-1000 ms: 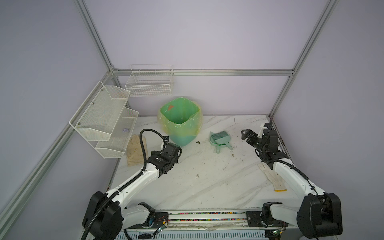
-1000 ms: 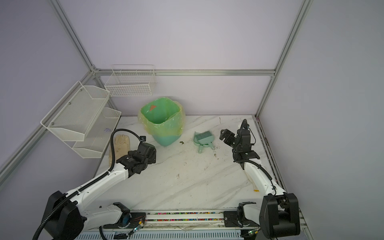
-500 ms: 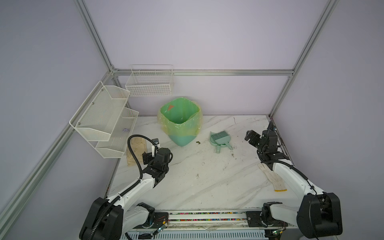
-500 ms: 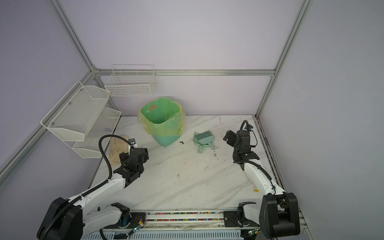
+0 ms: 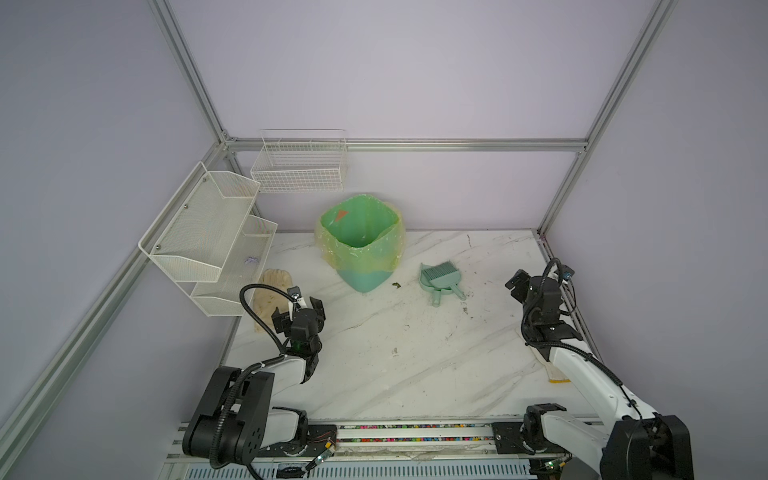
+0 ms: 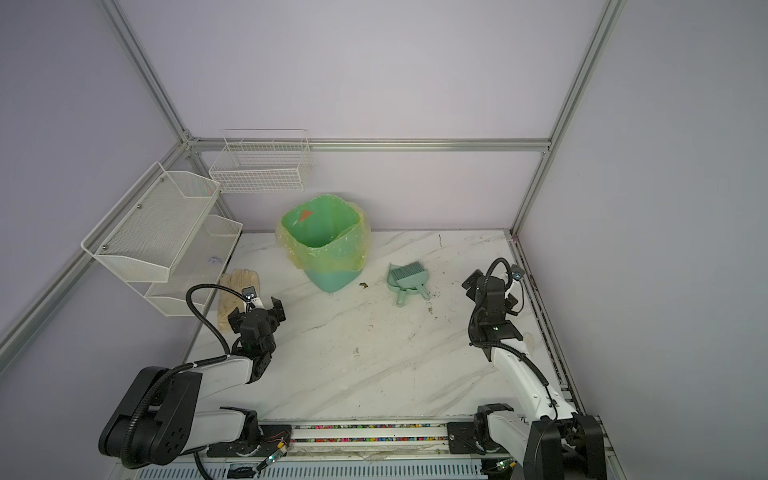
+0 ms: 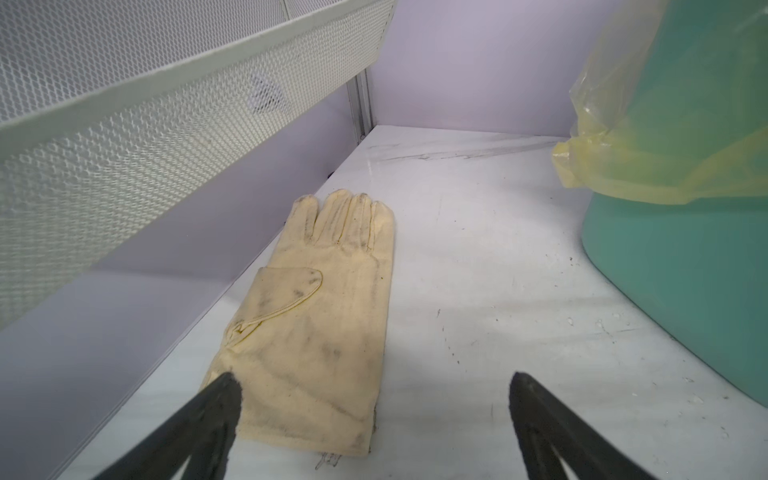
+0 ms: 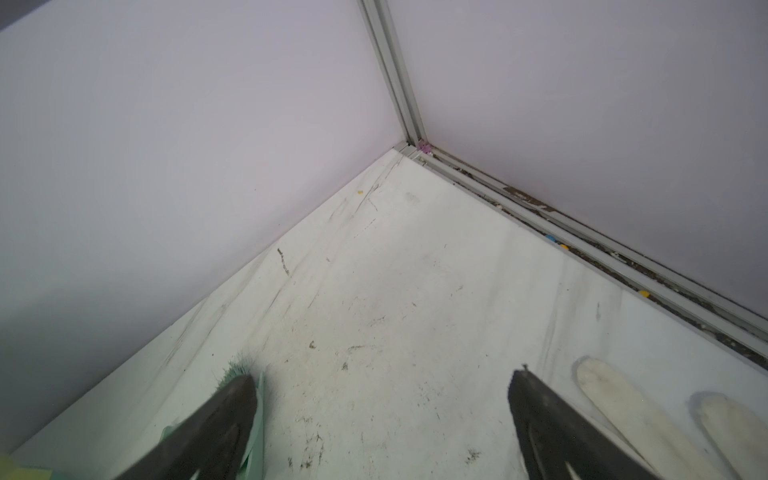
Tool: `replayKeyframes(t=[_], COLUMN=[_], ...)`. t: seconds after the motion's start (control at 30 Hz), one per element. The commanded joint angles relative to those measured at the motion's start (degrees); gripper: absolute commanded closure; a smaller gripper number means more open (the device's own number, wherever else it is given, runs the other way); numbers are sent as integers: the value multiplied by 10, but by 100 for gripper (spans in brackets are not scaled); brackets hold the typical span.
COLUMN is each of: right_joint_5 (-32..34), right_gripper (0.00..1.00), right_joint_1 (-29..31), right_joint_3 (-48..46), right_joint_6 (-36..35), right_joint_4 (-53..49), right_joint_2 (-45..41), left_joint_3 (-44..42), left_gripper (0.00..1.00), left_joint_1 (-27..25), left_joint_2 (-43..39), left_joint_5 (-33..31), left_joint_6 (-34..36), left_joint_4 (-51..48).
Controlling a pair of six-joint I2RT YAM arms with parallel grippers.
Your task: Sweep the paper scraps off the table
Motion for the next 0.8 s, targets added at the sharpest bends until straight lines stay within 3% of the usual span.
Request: replayKeyframes(t=[0.0, 0.07, 0.2, 0.5, 0.77], right_joint_5=[56, 69, 74, 104, 113], right_gripper=[3, 3, 3, 3, 3], right_joint_1=[-2, -2, -2, -2, -2], right_joint_3=[-45, -73, -106, -107, -130], right_joint_6=[31, 38, 77, 7, -42], right_joint_4=[79, 117, 152, 227, 352], right_joint_2=[-36, -47, -42, 9, 64], left_joint_3=[19, 26, 12, 50, 45], left_gripper=[0, 0, 0, 0, 0], left_joint_1=[10, 13, 21, 28, 30], left_joint_2=[21, 35, 123, 135, 144], left_joint_5=[18, 33, 81, 77, 78], left_joint_6=[20, 26, 63, 34, 41], left_joint_4=[86, 88, 211, 126, 153])
